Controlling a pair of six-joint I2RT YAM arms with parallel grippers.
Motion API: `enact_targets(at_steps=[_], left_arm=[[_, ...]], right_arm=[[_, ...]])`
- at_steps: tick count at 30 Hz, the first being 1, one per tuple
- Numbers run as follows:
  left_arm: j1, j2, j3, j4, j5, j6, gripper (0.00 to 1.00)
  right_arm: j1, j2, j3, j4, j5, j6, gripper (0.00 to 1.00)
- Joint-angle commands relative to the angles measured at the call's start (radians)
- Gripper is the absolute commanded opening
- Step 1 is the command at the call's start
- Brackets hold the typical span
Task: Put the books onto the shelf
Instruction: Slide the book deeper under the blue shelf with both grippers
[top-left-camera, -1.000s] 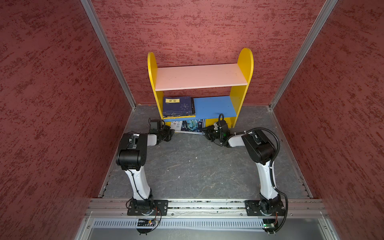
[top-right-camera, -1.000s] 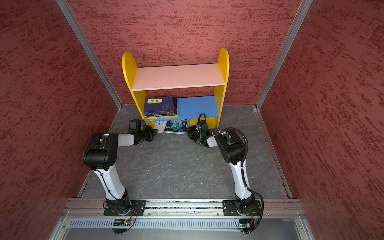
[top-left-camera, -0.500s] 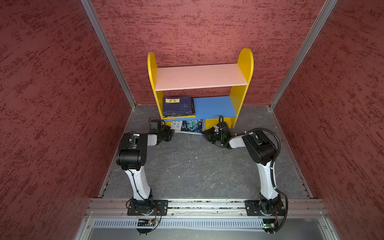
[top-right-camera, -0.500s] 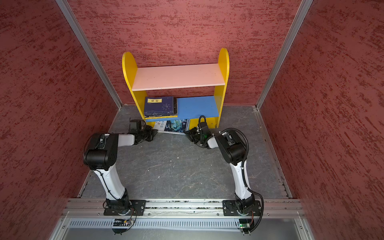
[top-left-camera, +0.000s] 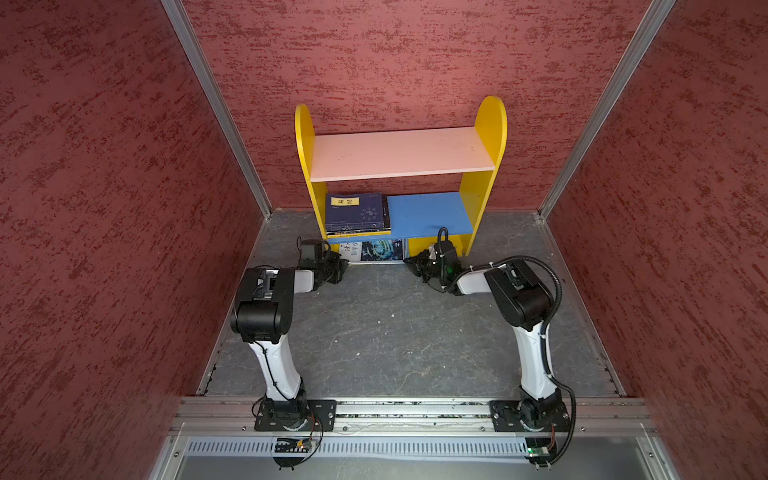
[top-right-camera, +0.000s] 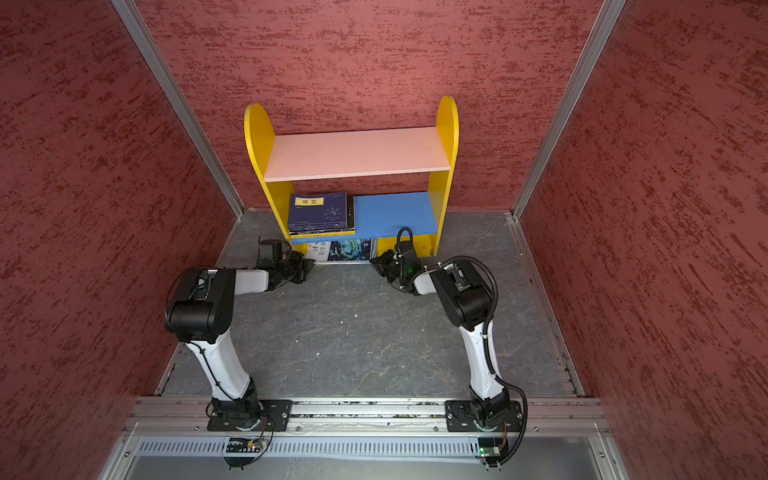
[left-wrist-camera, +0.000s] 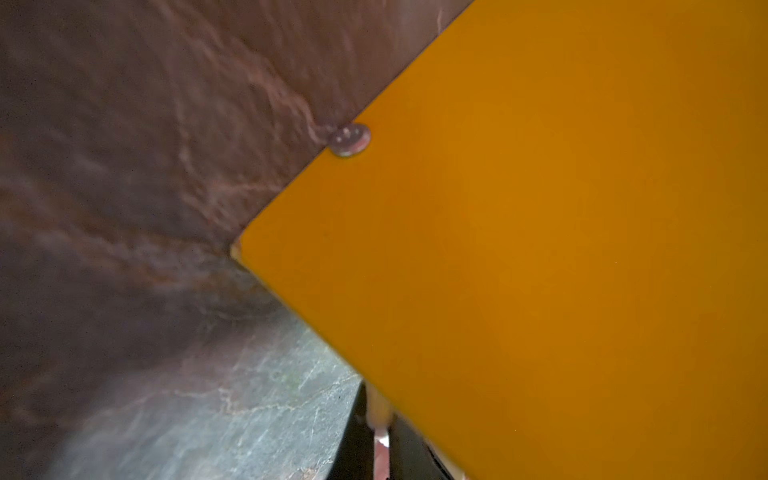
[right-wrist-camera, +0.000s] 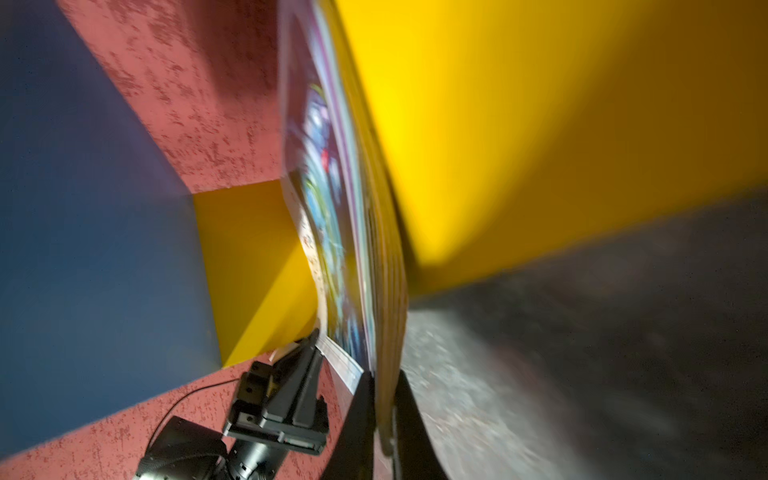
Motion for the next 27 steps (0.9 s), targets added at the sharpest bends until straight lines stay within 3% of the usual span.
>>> enact_targets(at_steps=[1,10,17,20,27], left_arm=[[-0.002,-0.027,-0.015,-0.01,-0.023,0.012,0.02],[0.001,-0.028,-0.022,-0.013,-0.048,-0.001,0.04],[0.001,-0.061,-0.028,-0.041,-0.056,0.032,0.16],[0.005,-0.095,-0.047,-0.065,-0.061,0.053,0.27],[0.016,-0.278,-0.142,-0.187,-0.074,0.194,0.42]], right_arm=[[-0.001,0.017,0.075,0.025,0.068,-0.035,0.1],[0.0,0.079,0.167,0.001,0.071,-0.051,0.09],[0.002,0.106,0.199,-0.015,0.06,-0.053,0.09],[0.008,0.118,0.209,-0.021,0.049,-0.054,0.09],[0.021,0.129,0.224,-0.04,0.036,-0.059,0.09]])
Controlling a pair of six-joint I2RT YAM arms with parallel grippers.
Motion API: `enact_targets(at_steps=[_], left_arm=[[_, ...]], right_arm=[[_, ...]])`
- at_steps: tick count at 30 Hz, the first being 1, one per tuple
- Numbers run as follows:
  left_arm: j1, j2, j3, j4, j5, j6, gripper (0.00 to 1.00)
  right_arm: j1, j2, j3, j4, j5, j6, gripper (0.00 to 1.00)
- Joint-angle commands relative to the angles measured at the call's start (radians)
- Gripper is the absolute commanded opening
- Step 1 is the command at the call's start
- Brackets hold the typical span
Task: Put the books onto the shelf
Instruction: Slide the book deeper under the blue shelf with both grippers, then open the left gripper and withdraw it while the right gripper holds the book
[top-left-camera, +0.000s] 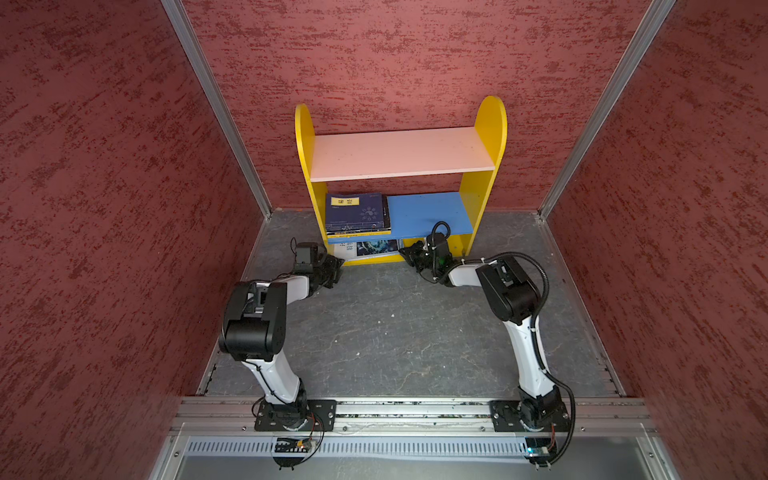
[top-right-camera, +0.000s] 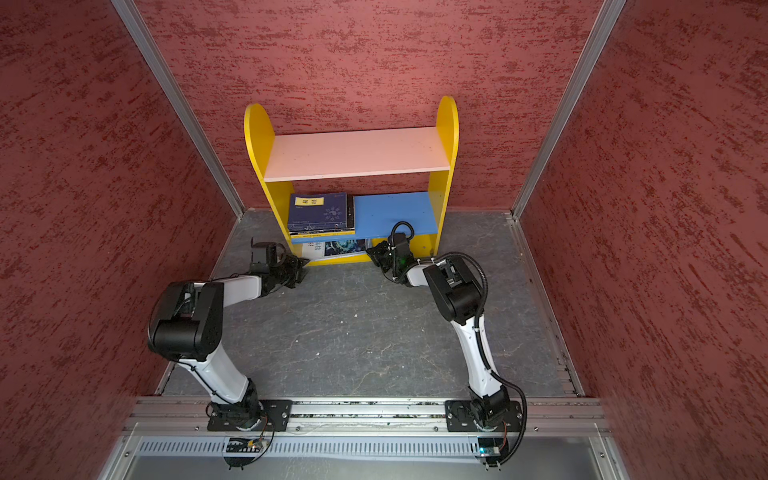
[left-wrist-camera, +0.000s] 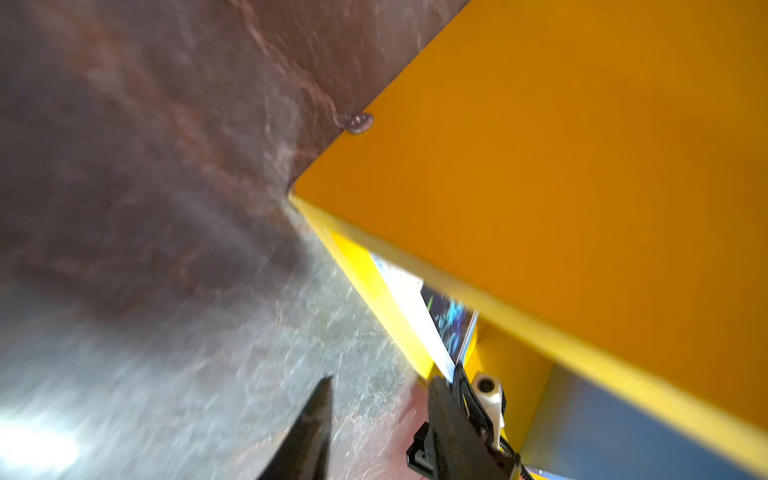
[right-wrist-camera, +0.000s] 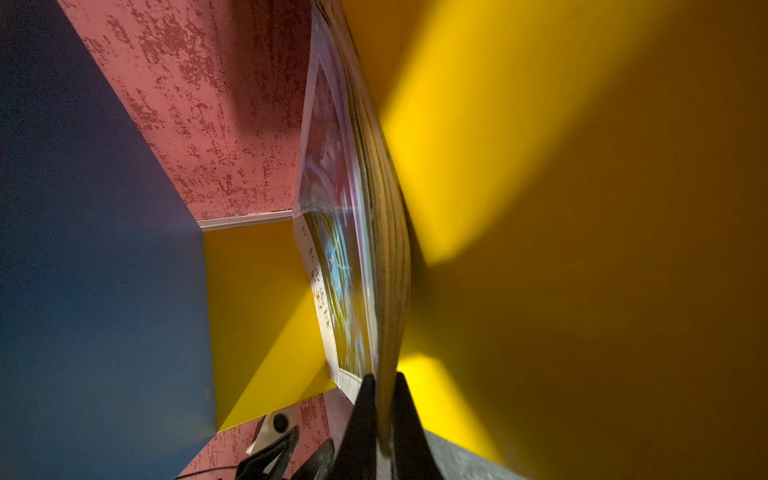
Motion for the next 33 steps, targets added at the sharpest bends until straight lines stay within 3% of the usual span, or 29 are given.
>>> enact_targets(at_steps=[1,7,13,26,33], left_arm=[[0.013,-0.111,-0.044,-0.108,-0.032,0.119,0.43],[0.1,-0.314,-0.132,-0.251,-0.111,0.203,0.44],[0.22,-0.366,-0.179,-0.276,-0.096,0.216,0.44],[0.221,-0.336,-0.173,-0.253,-0.085,0.212,0.44],[0.22,-0.363,-0.191,-0.256,-0.084,0.209,0.44]], right_arm=[[0.008,0.01,0.042,0.003,-0.017,-0.029,0.09],[0.008,-0.004,0.007,0.006,-0.03,-0.027,0.08],[0.005,0.003,0.016,0.013,-0.076,-0.044,0.08],[-0.008,-0.058,-0.085,0.049,-0.049,-0.043,0.06],[-0.009,-0.029,-0.041,0.045,-0.062,-0.043,0.06]])
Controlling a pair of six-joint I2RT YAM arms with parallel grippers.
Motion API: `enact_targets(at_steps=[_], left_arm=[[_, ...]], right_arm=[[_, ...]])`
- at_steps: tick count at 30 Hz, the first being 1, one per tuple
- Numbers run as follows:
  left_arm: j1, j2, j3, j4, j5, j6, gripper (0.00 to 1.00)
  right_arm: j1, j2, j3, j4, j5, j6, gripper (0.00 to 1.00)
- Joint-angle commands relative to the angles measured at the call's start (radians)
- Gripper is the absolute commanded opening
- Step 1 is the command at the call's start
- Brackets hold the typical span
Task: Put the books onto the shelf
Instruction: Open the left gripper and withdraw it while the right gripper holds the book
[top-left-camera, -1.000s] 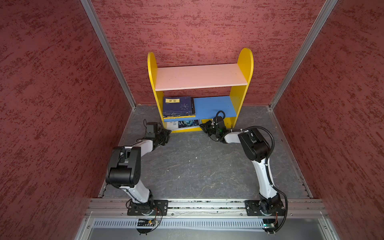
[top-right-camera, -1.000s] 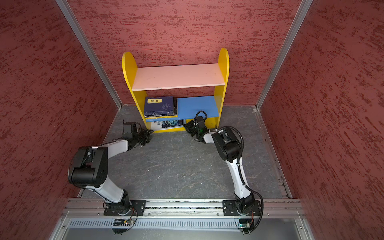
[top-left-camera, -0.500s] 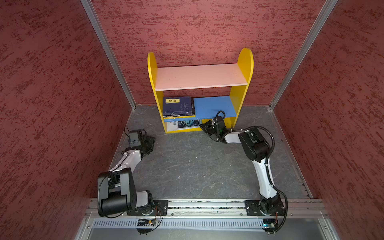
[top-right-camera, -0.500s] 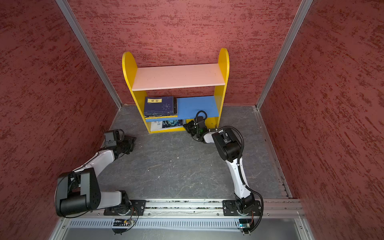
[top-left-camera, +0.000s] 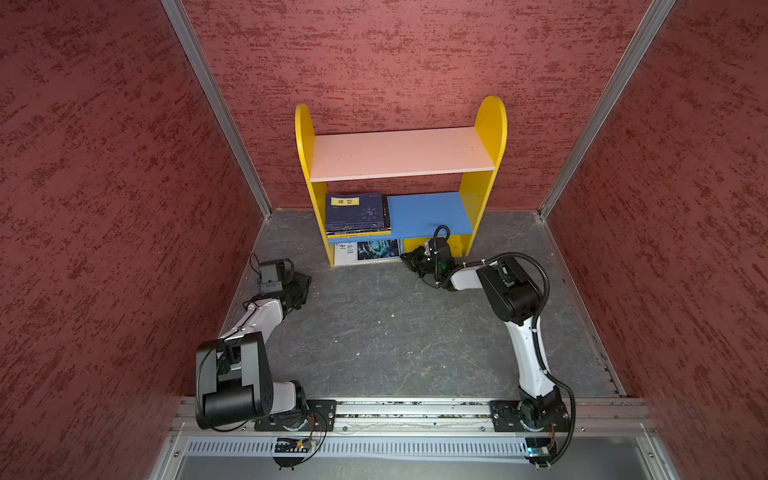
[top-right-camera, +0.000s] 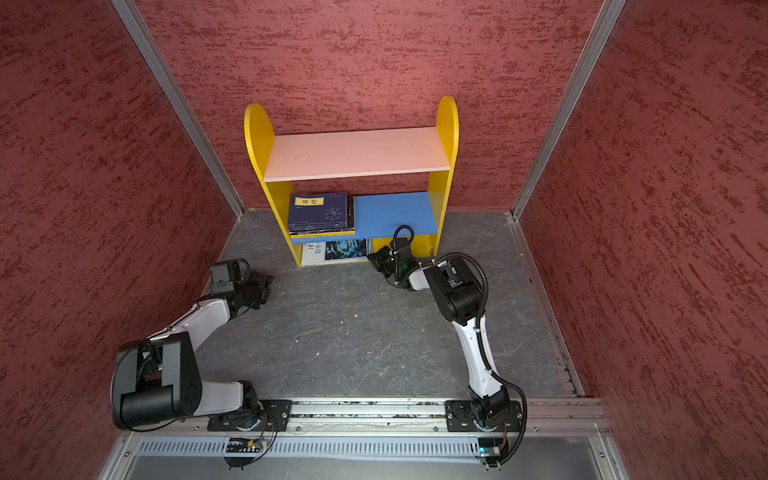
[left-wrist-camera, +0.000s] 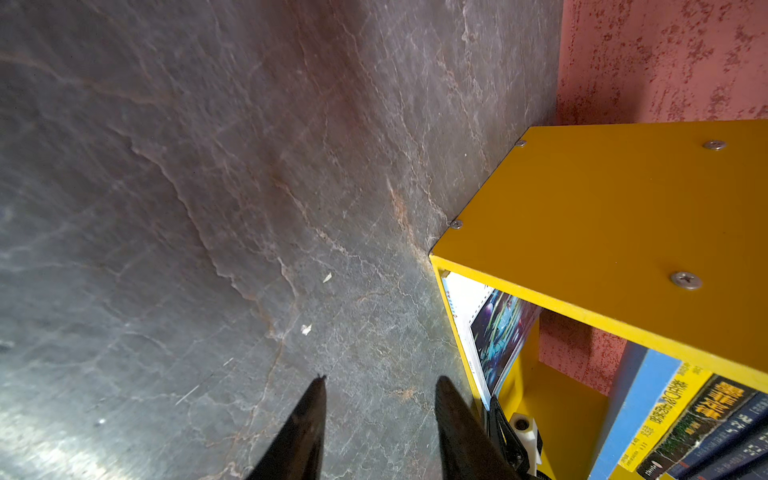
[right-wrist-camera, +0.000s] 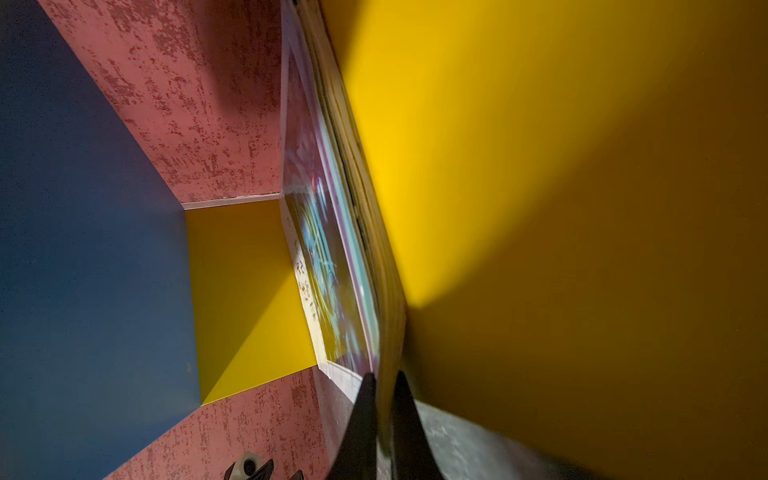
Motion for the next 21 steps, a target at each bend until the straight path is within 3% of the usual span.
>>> enact_targets(at_steps=[1,12,21], left_arm=[[-0.002,-0.026,-0.016,0.0,0.006,0.011,0.44],[0.002,-0.054,-0.03,-0.018,0.004,0.014,0.44],[0.009,-0.054,-0.032,-0.021,0.011,0.021,0.44]], right_arm=[[-0.004,-0.011,0.039,0.007,-0.026,-0.023,0.06],[0.022,0.037,0.126,-0.02,-0.049,-0.022,0.08],[0.022,-0.007,0.069,-0.023,-0.013,-0.025,0.11]])
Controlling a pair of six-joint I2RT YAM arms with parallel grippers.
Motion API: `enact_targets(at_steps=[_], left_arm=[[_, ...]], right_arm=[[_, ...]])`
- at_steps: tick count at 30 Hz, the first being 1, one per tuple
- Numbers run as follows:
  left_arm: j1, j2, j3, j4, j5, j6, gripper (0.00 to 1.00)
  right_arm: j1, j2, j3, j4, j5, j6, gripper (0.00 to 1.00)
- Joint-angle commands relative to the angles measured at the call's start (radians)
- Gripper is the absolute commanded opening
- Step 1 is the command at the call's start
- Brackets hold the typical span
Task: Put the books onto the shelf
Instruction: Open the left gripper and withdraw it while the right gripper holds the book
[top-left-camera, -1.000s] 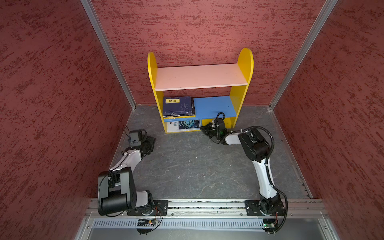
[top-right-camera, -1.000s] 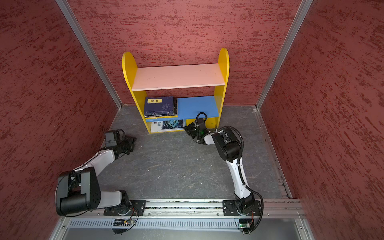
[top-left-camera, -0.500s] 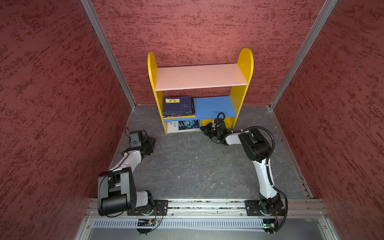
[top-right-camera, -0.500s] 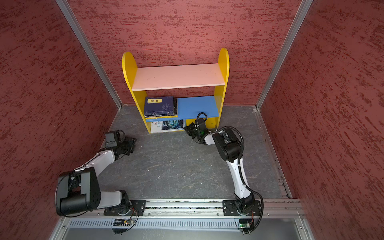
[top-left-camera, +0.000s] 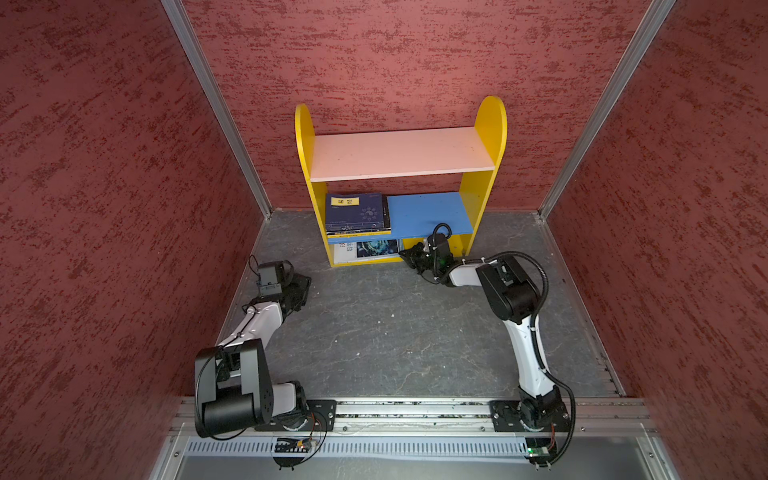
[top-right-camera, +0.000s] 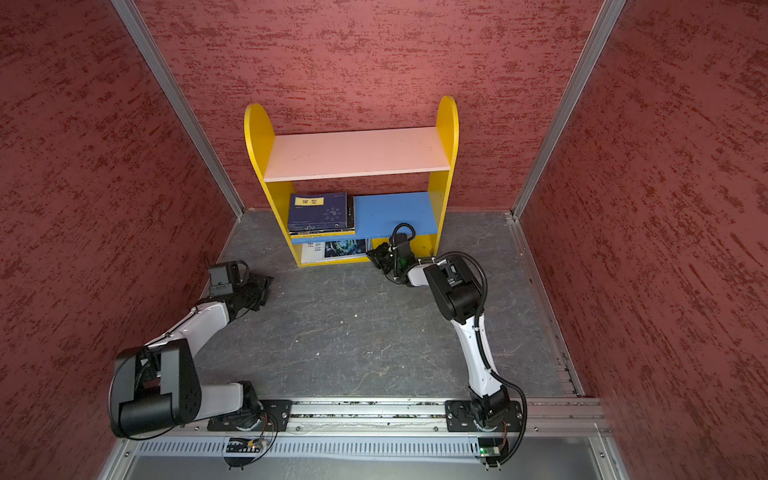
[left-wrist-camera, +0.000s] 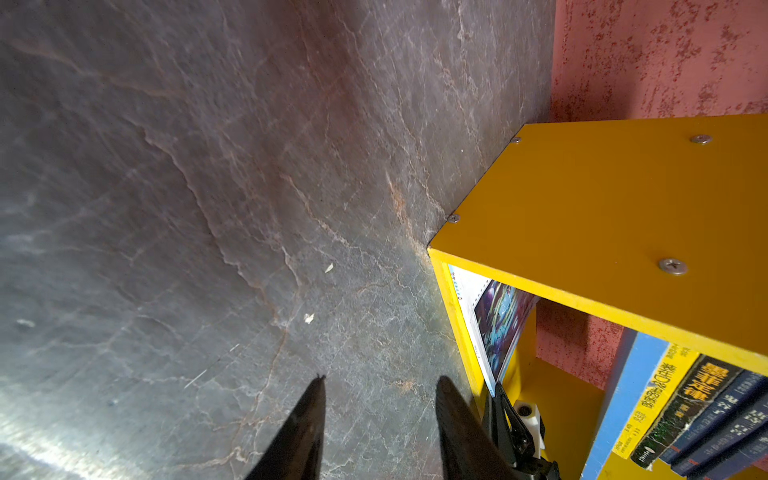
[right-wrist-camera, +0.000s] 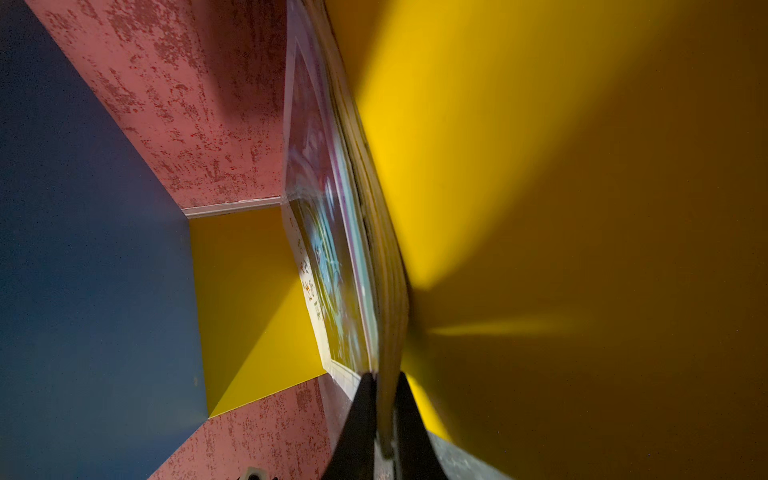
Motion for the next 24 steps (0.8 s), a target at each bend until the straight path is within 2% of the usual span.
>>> enact_targets(at_steps=[1,13,24], left_arm=[[0.007,-0.012,-0.014,-0.01,0.01,0.022,0.44],[0.008,-0.036,-0.033,-0.018,0.014,0.023,0.44],[0.008,-0.047,-0.037,-0.023,0.01,0.02,0.44]], right_arm=[[0.017,-0.035,-0.009,0.03,0.0,-0.031,0.11],[-0.017,-0.058,-0.057,0.062,-0.001,-0.029,0.07],[-0.03,-0.022,0.013,0.035,-0.074,-0.046,0.07]])
